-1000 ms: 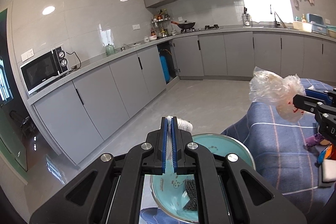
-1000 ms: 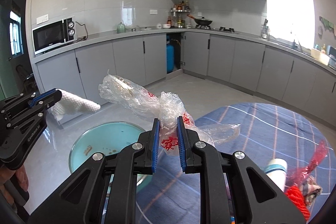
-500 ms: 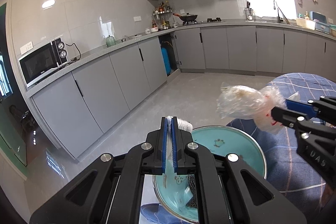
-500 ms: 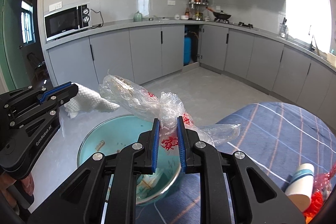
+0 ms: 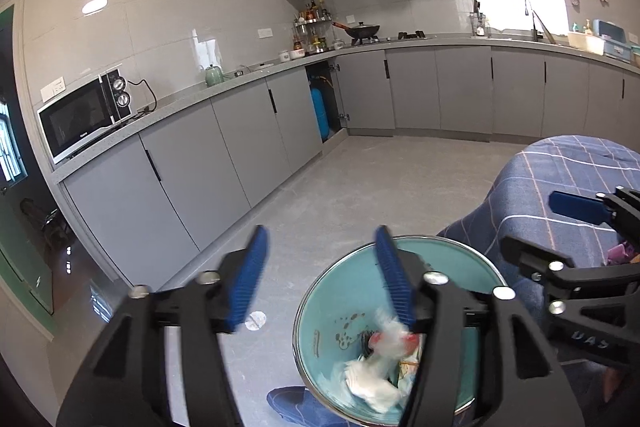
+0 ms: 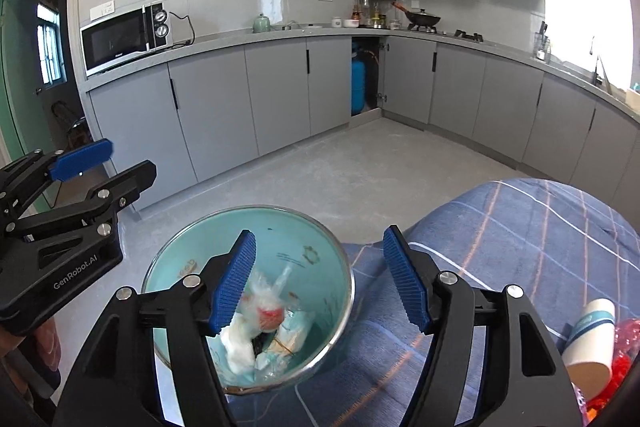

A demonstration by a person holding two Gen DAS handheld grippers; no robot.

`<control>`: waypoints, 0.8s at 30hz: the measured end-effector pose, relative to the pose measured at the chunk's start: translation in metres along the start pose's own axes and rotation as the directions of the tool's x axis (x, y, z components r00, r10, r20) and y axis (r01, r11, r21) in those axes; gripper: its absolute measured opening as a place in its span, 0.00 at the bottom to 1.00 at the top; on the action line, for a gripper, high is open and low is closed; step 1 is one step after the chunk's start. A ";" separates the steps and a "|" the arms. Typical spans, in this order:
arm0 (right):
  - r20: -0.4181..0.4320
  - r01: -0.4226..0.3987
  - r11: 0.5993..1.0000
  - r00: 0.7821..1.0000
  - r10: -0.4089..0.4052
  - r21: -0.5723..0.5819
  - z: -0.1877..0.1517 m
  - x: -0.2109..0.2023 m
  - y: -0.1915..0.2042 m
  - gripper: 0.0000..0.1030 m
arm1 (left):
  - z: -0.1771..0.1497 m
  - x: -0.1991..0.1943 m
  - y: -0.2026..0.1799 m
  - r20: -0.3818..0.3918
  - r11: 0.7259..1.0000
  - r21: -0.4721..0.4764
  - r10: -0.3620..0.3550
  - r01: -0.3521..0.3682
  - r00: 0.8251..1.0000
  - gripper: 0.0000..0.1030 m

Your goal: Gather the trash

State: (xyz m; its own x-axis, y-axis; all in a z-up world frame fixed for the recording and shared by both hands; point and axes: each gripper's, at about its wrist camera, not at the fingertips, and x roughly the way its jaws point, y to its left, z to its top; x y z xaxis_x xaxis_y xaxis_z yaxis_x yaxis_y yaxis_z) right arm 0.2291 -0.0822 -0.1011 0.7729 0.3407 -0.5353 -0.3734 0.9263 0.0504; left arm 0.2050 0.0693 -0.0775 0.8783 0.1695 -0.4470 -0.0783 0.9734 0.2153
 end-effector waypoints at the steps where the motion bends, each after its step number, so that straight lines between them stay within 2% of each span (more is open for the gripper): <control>1: 0.000 0.004 1.000 1.000 -0.004 0.005 -0.001 -0.002 -0.002 0.64 | 0.000 -0.001 0.000 0.004 1.000 0.001 0.006 -0.006 1.000 0.63; 5: 0.003 0.045 0.999 0.999 -0.045 0.019 -0.006 -0.020 -0.010 0.65 | -0.001 -0.008 -0.005 0.014 1.000 0.008 0.001 -0.002 1.000 0.71; 15: 0.042 0.140 0.988 0.989 -0.143 0.063 -0.027 -0.083 -0.043 0.66 | -0.002 -0.040 -0.050 0.046 0.994 0.070 -0.085 0.082 0.995 0.74; 24: 0.084 0.281 0.950 0.952 -0.294 0.141 -0.059 -0.154 -0.095 0.69 | -0.005 -0.074 -0.116 0.066 0.967 0.172 -0.202 0.189 0.977 0.75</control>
State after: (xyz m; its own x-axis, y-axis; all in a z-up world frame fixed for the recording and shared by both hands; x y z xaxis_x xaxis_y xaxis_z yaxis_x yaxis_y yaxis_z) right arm 0.1150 -0.2319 -0.0732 0.8888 0.0659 -0.4534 -0.0657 0.9977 0.0162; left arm 0.1470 -0.0551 -0.0741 0.9052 -0.0415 -0.4229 0.1711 0.9466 0.2734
